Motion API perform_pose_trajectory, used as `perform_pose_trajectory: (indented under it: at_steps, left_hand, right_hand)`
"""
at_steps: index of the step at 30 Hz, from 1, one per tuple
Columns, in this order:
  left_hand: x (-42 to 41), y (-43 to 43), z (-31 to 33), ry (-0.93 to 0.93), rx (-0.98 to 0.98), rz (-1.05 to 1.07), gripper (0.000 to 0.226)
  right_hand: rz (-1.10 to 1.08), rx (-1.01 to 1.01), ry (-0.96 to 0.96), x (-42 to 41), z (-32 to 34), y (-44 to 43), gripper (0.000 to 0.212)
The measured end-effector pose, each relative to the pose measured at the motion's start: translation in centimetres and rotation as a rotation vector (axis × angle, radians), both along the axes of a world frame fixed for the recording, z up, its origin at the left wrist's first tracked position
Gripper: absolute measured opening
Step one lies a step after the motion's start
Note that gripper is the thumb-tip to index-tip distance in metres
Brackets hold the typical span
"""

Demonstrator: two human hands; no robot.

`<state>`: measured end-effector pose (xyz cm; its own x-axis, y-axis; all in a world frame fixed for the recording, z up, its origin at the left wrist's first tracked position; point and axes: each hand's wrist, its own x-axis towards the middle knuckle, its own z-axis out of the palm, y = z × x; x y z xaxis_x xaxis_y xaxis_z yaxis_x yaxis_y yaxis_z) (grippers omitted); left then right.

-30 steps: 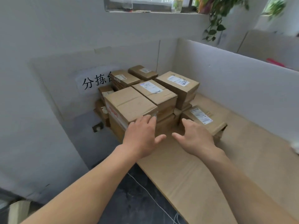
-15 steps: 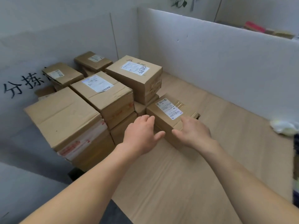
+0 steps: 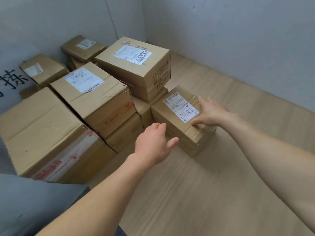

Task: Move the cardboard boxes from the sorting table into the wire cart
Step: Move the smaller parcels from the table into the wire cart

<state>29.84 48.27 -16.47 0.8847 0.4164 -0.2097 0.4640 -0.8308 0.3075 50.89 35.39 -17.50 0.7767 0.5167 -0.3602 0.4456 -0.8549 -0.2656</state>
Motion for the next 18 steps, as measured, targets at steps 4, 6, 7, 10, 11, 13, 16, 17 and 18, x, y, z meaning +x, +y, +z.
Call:
perform_pose_trajectory:
  at_steps: [4, 6, 7, 10, 11, 13, 16, 17, 18]
  left_hand:
    - [-0.5, 0.2, -0.9, 0.01, -0.052, 0.056, 0.07]
    - [-1.1, -0.2, -1.2, 0.01, -0.085, 0.088, 0.07]
    - [-1.5, -0.4, -1.4, 0.009, -0.104, 0.1, 0.069]
    - [-3.4, -1.6, -2.0, -0.004, -0.151, 0.127, 0.063]
    - [-4.2, -1.9, -2.1, -0.011, -0.163, 0.137, 0.058]
    - [-6.3, -2.6, -2.5, -0.022, -0.191, 0.165, 0.052]
    - [-10.1, -3.5, -3.1, -0.052, -0.24, 0.203, 0.056]
    - [-11.3, -3.7, -3.2, -0.072, -0.256, 0.221, 0.058]
    - [-12.6, -3.7, -3.3, -0.09, -0.271, 0.242, 0.061]
  right_hand:
    - [0.057, -0.011, 0.119, 0.0, 0.0, 0.0, 0.109]
    - [0.05, 0.022, 0.136, -1.3, -0.3, -0.5, 0.108]
    - [0.045, 0.028, 0.145, -2.1, -0.6, -0.9, 0.11]
    - [0.036, 0.005, 0.178, -5.0, -1.3, -1.9, 0.137]
    - [0.031, 0.008, 0.186, -6.1, -1.5, -2.1, 0.141]
    - [0.022, 0.007, 0.186, -8.5, -1.6, -2.6, 0.144]
    - [0.003, 0.003, 0.178, -12.5, -1.6, -3.3, 0.144]
    - [-0.003, 0.009, 0.176, -14.0, -1.5, -3.4, 0.143]
    - [-0.003, 0.017, 0.176, -15.5, -1.4, -3.5, 0.143]
